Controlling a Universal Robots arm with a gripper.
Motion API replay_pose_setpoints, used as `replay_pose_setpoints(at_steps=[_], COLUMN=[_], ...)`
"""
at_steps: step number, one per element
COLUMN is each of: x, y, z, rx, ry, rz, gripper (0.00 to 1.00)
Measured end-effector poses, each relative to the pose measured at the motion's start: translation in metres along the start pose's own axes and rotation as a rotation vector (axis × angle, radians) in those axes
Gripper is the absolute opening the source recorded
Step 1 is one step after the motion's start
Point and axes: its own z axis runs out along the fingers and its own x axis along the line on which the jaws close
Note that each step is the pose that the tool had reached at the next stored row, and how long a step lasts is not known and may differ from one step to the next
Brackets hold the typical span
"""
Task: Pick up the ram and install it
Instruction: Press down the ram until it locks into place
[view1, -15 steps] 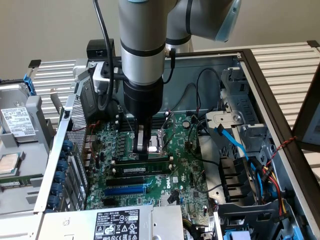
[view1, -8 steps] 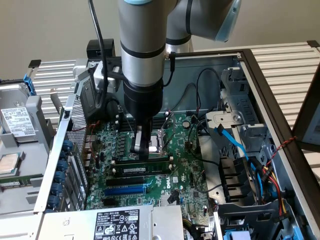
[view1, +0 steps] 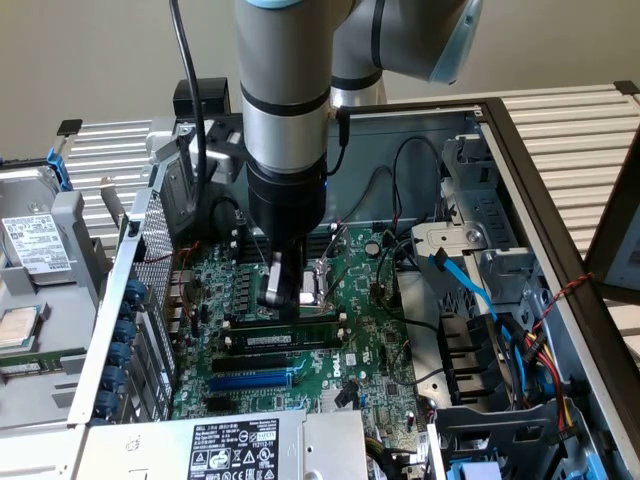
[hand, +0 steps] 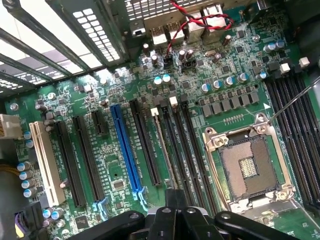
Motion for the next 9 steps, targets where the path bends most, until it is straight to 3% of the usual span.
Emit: replay_pose_setpoints(at_steps=[9], x=[0.0000], y=[0.0000], z=[-0.0001], rx=[0.0047], ry=[0.0036], rz=[0.095], gripper=[0.10])
